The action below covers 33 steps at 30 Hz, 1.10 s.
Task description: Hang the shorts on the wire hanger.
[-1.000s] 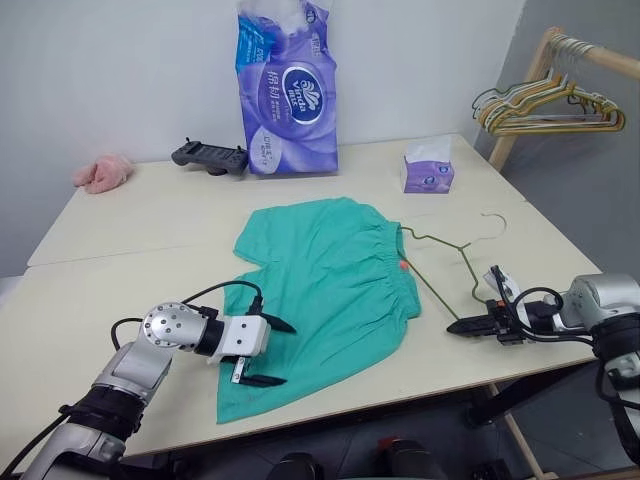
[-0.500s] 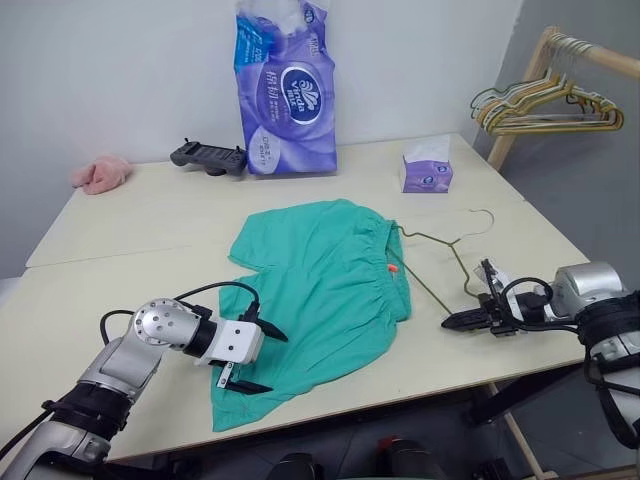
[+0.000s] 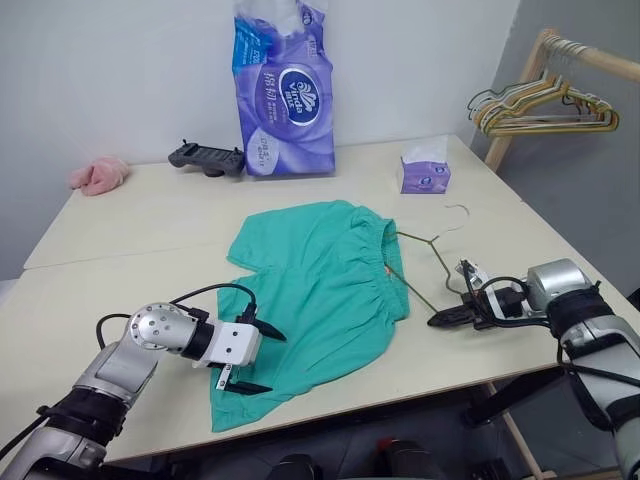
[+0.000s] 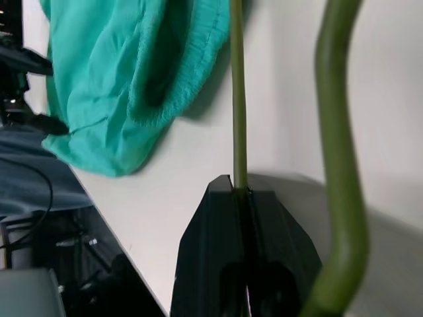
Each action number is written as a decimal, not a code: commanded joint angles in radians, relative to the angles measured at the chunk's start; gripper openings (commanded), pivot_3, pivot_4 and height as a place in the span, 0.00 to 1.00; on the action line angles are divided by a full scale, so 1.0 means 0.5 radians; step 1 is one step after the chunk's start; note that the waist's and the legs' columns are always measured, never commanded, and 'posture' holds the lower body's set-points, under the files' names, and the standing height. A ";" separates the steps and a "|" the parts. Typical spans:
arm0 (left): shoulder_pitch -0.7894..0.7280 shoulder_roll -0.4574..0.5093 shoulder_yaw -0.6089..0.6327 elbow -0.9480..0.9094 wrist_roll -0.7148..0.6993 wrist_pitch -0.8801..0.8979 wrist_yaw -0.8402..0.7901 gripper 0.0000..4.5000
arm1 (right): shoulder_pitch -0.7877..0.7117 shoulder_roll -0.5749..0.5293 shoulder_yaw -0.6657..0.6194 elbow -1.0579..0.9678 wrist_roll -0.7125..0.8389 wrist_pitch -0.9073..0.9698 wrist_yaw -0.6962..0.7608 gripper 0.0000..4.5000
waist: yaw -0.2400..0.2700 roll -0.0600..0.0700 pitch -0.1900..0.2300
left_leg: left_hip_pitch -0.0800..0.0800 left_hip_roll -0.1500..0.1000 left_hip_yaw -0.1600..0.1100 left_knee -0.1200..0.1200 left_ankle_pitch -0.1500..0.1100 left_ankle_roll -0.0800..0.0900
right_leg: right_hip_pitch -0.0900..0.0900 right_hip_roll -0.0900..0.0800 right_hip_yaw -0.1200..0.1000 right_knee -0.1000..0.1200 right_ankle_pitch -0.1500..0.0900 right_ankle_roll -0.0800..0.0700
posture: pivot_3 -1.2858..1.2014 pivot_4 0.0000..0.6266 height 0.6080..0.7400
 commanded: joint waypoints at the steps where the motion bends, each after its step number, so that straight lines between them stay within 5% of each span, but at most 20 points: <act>1: 0.068 0.060 -0.016 0.035 0.071 -0.027 -0.002 1.00 | -0.105 0.078 -0.089 0.259 -0.126 -0.218 -0.053 0.00 | 0.003 -0.001 -0.003 | 0.001 0.000 0.000 0.000 0.000 0.000 | 0.000 0.000 0.000 0.000 0.000 0.000 | 0.54 0.08 1.00; 11: 0.090 0.066 -0.005 0.063 0.081 -0.063 0.021 1.00 | -0.302 0.239 -0.329 0.504 -0.248 -0.397 -0.095 0.00 | 0.001 0.001 -0.004 | 0.003 0.000 0.001 -0.003 0.000 0.000 | -0.002 0.001 0.003 0.003 0.000 0.000 | 0.55 0.08 1.00; 21: -0.003 0.010 0.038 0.062 0.015 0.135 0.087 1.00 | -0.297 0.098 -0.381 0.391 -0.402 -0.527 0.032 0.00 | 0.004 0.018 0.006 | 0.000 -0.001 0.002 -0.003 0.000 0.000 | -0.003 0.001 0.004 0.003 0.000 0.000 | 0.53 0.08 1.00; 29: -0.534 -0.084 0.295 -0.125 -0.514 1.073 0.068 1.00 | -0.111 0.020 -0.513 -0.087 -0.373 -0.604 -0.127 0.00 | 0.008 0.011 0.012 | -0.007 -0.001 -0.002 0.003 0.000 0.000 | -0.006 0.001 0.000 0.007 0.000 0.000 | 0.53 0.07 1.00; 33: -0.793 -0.090 0.327 -0.056 -0.568 1.189 -0.003 1.00 | -0.024 0.043 -0.573 -0.320 -0.363 -0.614 -0.258 0.00 | -0.008 0.011 0.012 | -0.007 -0.001 -0.002 0.002 0.001 -0.002 | -0.007 0.001 0.001 0.005 0.000 0.000 | 0.53 0.06 1.00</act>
